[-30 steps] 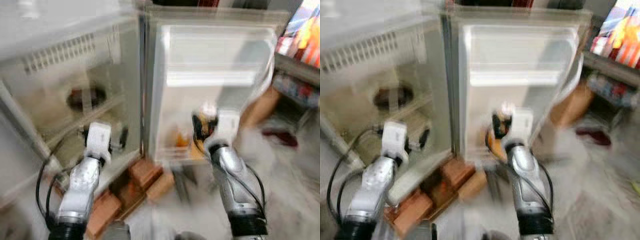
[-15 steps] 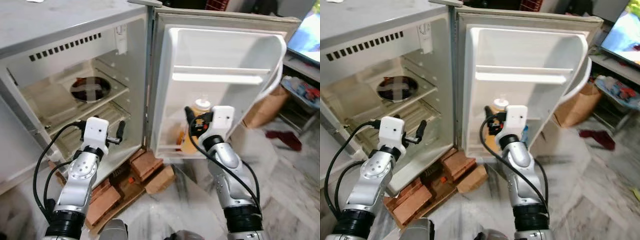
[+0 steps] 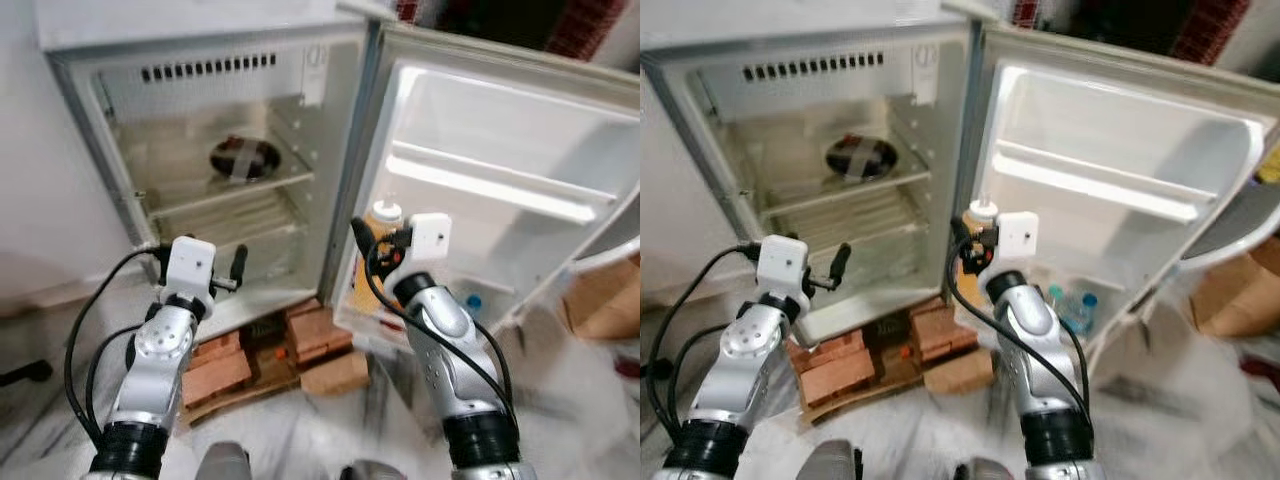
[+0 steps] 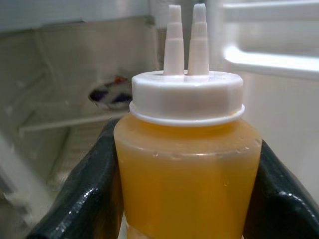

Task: Restocking fridge

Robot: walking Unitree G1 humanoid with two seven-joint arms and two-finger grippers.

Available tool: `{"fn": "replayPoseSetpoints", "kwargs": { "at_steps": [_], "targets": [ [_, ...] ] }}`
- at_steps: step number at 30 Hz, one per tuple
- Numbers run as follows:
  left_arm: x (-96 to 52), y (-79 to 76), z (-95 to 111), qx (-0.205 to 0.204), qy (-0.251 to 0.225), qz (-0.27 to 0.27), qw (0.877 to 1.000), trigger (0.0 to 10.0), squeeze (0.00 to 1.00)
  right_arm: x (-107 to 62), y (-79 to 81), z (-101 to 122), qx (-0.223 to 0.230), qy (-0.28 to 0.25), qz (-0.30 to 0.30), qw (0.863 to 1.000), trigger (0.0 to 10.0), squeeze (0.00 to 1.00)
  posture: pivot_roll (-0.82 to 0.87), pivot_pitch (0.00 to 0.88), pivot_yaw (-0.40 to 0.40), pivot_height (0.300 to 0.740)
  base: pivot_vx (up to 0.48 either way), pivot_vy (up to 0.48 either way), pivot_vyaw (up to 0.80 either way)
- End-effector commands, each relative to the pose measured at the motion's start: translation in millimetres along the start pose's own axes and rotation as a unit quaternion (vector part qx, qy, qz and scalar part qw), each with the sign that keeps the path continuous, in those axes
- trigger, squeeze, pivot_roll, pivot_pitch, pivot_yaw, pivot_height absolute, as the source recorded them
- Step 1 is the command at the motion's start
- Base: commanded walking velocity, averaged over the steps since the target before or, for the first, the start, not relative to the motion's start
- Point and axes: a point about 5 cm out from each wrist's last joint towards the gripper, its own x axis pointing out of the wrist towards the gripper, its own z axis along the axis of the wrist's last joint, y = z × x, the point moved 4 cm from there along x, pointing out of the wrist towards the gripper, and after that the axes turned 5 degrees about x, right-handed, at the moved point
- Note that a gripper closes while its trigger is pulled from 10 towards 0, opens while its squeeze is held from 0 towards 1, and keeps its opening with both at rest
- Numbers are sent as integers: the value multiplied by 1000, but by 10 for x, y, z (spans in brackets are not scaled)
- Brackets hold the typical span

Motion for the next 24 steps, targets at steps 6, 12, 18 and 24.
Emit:
{"fn": "replayPoseSetpoints", "kwargs": {
  "at_steps": [6,12,18,24],
  "targets": [
    [-19,-34,-47,16,12,-10,1000,10000,0,84,82,145,-4,-25,22,999,10000,0,40,0,-99,740,0,0,800],
    [-7,-76,-54,13,16,-23,1000,10000,0,139,121,187,-7,-33,36,999,10000,0,40,0,-103,740,0,0,800],
    [-18,-331,28,-9,-1,-102,995,10000,0,223,234,279,11,-59,54,997,10000,0,41,0,-107,740,0,0,798],
    [9,-564,216,-48,-30,-173,983,10000,0,306,387,362,14,-85,72,994,10000,0,40,0,-111,740,0,0,84]
  ]
}}
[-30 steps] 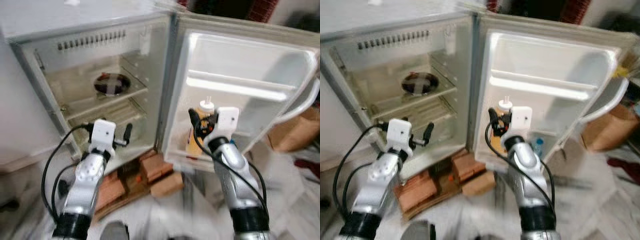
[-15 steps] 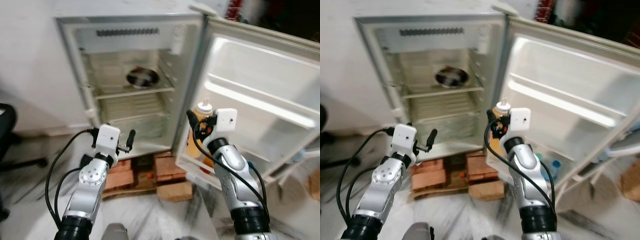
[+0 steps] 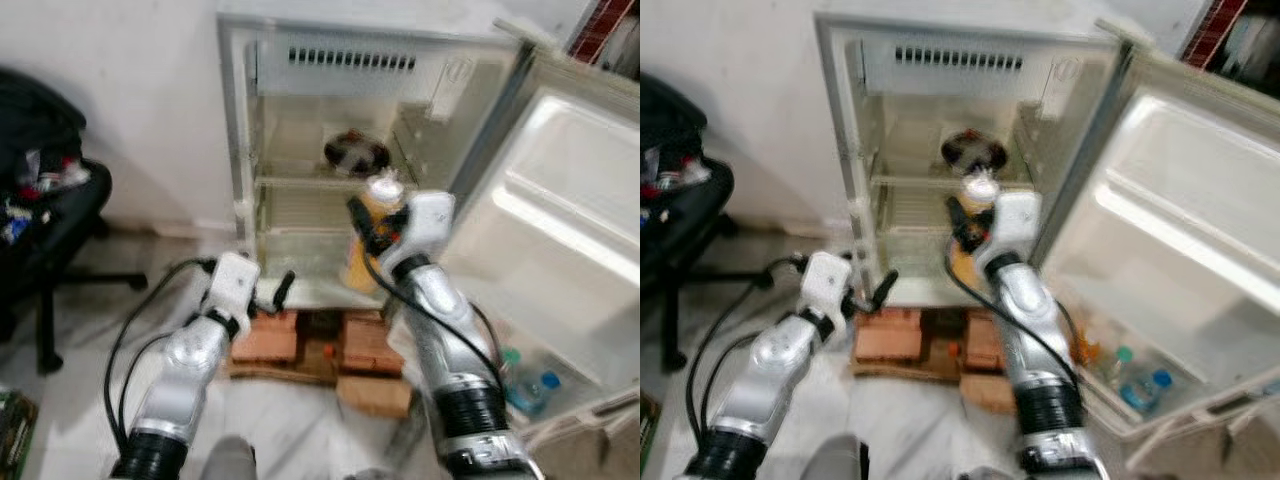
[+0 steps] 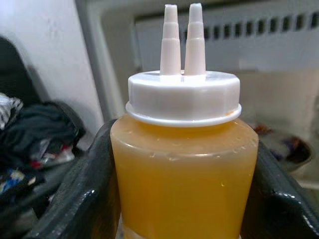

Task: Restocking fridge

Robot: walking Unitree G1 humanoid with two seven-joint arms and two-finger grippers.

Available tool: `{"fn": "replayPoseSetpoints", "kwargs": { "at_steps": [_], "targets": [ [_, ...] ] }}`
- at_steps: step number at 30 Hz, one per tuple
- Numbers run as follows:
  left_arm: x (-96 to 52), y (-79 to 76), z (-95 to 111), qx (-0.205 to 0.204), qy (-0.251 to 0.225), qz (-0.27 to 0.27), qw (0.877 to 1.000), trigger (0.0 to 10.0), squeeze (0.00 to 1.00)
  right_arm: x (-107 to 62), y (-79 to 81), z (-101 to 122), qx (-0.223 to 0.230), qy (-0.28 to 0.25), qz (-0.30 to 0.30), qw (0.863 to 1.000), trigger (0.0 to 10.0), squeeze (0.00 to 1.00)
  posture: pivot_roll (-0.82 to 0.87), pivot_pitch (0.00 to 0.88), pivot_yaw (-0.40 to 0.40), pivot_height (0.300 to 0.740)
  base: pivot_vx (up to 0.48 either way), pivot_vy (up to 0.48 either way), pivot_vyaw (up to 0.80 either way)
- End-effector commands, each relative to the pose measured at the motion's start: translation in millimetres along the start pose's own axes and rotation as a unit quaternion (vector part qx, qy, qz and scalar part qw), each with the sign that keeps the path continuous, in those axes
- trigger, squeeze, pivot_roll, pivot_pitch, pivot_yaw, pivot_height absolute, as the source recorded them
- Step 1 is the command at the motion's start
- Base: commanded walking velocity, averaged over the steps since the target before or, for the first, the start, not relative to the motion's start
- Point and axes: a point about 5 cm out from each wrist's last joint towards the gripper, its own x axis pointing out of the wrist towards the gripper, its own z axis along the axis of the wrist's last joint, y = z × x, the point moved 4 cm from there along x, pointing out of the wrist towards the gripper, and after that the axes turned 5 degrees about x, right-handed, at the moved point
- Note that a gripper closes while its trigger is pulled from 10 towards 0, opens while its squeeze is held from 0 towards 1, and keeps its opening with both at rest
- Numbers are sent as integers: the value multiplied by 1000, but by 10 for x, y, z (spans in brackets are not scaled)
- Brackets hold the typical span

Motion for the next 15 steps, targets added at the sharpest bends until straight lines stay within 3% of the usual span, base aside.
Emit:
{"fn": "replayPoseSetpoints", "kwargs": {
  "at_steps": [1,9,15],
  "targets": [
    [63,-109,104,-6,-14,-32,999,10000,0,-26,-126,14,-4,-6,-20,1000,10000,0,40,0,-111,740,0,0,0],
    [187,-268,250,-26,-33,-91,995,10000,0,71,-19,27,2,-15,-7,1000,10000,0,34,0,-111,740,0,0,0],
    [260,-258,217,-22,-20,-78,997,10000,0,80,86,-21,29,-11,4,1000,10000,0,36,0,-110,740,0,0,0]
  ]
}}
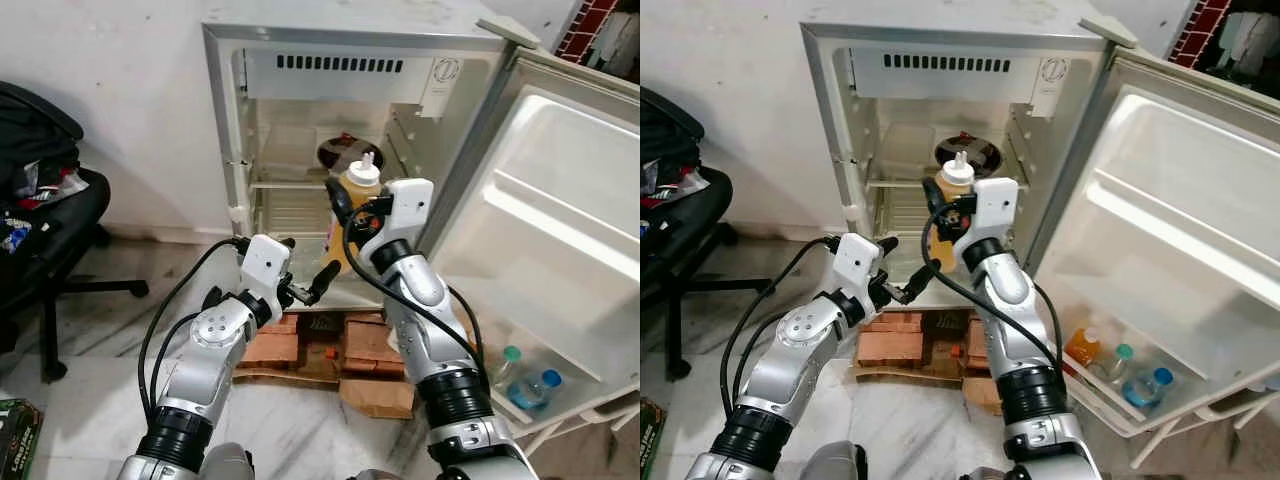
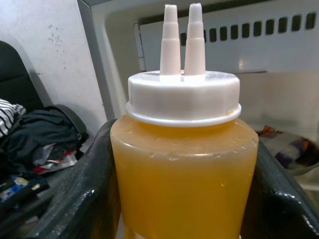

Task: Restocking fridge

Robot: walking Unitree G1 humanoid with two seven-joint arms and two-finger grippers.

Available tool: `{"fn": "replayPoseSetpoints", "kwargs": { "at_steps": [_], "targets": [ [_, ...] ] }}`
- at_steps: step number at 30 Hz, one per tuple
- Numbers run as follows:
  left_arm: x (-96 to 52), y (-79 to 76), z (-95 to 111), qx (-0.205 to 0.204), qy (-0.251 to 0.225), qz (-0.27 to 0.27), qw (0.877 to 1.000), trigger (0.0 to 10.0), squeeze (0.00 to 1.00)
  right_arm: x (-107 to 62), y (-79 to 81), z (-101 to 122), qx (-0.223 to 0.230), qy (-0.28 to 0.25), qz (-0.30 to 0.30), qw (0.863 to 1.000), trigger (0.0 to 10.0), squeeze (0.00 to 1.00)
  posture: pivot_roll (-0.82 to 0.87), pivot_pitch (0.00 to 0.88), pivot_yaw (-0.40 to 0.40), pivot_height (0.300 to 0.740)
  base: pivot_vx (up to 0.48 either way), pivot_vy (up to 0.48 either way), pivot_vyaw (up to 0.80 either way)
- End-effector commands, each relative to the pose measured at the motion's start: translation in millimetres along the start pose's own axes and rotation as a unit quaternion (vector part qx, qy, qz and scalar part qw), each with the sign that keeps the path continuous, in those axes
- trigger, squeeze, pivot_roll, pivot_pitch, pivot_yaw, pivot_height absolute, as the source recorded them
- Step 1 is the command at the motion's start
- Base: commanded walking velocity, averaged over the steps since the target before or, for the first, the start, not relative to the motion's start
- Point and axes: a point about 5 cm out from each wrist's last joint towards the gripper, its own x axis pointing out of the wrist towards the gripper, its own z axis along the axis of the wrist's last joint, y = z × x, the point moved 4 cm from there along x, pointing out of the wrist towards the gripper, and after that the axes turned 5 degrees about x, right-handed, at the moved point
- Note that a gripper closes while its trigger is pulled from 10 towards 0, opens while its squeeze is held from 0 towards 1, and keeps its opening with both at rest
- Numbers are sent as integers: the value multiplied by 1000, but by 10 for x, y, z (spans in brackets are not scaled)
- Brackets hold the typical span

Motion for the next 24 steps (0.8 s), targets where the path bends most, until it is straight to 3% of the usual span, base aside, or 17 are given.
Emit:
{"fn": "replayPoseSetpoints", "kwargs": {
  "at_steps": [1,6,14,24],
  "targets": [
    [26,14,-35,3,10,7,1000,10000,0,8,16,31,6,-3,3,1000,10000,0,36,0,-110,740,0,0,0],
    [39,106,-112,18,29,32,999,10000,0,-16,121,106,24,4,41,999,10000,0,30,0,-108,740,0,0,0],
    [45,261,-137,33,35,62,997,10000,0,-113,67,77,27,27,61,997,10000,0,24,0,-105,740,0,0,0],
    [41,334,-160,39,35,71,996,10000,0,-197,137,23,36,50,88,994,10000,0,28,0,-102,740,0,0,0]
  ]
}}
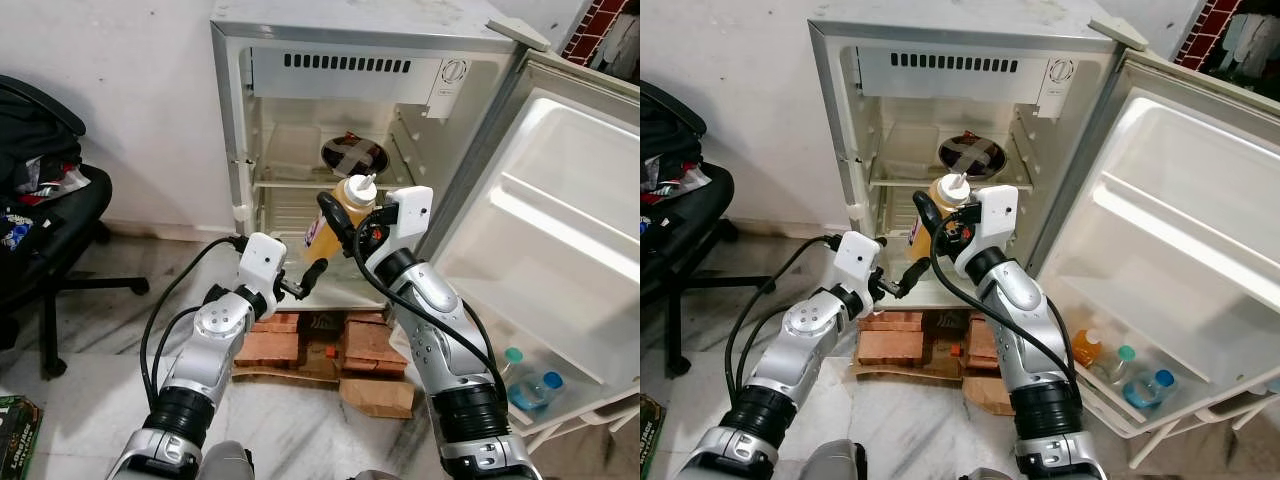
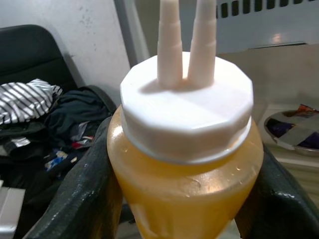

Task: Restocking fridge

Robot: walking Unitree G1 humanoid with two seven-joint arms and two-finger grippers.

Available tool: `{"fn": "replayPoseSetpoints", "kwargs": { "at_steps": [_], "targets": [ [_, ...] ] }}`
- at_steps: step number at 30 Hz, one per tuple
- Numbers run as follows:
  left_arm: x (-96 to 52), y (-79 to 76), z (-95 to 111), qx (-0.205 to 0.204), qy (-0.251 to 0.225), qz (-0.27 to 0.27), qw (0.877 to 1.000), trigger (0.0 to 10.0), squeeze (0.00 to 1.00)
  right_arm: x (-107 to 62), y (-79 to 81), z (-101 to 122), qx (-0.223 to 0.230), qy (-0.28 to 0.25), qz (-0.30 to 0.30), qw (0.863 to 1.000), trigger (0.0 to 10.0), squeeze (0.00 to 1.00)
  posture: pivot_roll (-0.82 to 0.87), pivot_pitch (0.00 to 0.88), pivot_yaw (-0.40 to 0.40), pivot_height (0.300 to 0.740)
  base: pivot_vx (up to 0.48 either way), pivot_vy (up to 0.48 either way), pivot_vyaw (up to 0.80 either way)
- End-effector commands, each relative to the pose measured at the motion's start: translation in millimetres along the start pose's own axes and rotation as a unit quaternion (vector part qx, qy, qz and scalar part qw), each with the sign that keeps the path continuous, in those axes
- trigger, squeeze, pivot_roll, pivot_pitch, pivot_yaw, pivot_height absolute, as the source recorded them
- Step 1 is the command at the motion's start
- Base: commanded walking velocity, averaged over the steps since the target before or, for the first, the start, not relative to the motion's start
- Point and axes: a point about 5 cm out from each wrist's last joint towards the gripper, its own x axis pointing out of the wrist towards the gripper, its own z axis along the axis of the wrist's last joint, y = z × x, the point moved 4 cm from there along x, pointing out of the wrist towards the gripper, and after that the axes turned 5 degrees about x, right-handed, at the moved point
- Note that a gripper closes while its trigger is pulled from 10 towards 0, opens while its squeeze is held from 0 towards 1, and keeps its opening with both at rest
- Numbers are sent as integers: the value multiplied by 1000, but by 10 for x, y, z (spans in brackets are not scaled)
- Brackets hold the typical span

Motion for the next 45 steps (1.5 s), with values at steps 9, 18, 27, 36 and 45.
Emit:
{"fn": "replayPoseSetpoints", "kwargs": {
  "at_steps": [9,18,27,36,45],
  "targets": [
    [-104,-29,-102,1,16,-25,1000,10000,0,-11,-119,109,-60,-23,-40,997,10000,0,23,0,-101,740,0,0,0],
    [-527,296,-411,-23,65,9,998,10000,0,-191,-479,110,-142,-28,-133,981,10000,0,27,0,-93,740,0,0,0],
    [-807,599,-200,-36,39,128,990,10000,0,-538,-879,-11,-173,-3,-251,953,10000,0,46,0,-103,740,0,0,0],
    [-993,603,-261,-23,50,167,984,10000,0,-720,-900,-145,-144,-1,-281,949,10000,0,52,0,-81,740,0,423,0],
    [-867,620,-98,-17,25,165,986,10000,0,-670,-873,-115,-136,-8,-279,951,10000,0,38,0,-76,740,0,450,0]
  ]
}}
